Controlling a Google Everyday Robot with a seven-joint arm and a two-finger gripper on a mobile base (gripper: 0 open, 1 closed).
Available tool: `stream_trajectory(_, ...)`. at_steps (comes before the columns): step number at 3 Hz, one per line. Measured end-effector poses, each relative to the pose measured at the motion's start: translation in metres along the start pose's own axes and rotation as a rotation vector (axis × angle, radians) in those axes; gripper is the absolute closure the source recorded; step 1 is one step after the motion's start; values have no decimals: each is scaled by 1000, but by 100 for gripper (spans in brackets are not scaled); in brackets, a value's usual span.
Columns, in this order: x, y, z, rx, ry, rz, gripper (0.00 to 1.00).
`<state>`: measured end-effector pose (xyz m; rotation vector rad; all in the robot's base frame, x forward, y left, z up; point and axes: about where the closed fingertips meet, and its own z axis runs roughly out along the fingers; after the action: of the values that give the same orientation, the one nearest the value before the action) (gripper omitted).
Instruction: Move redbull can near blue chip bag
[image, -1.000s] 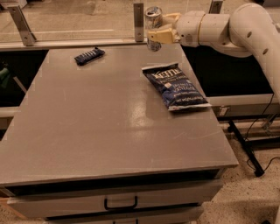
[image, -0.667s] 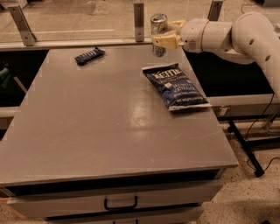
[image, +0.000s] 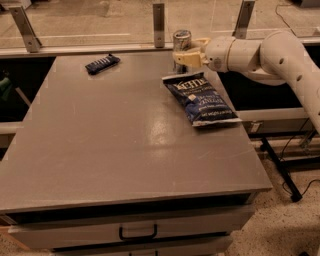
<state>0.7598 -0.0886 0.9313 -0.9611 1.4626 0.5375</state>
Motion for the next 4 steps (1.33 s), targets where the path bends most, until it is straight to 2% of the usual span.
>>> stream_trajectory(2,24,-1,-1,13,24,45,12)
stream_trajectory(3,34,-2,-3,21,39,61,0)
stream_trajectory(4,38,-1,-6,30,50,67,0)
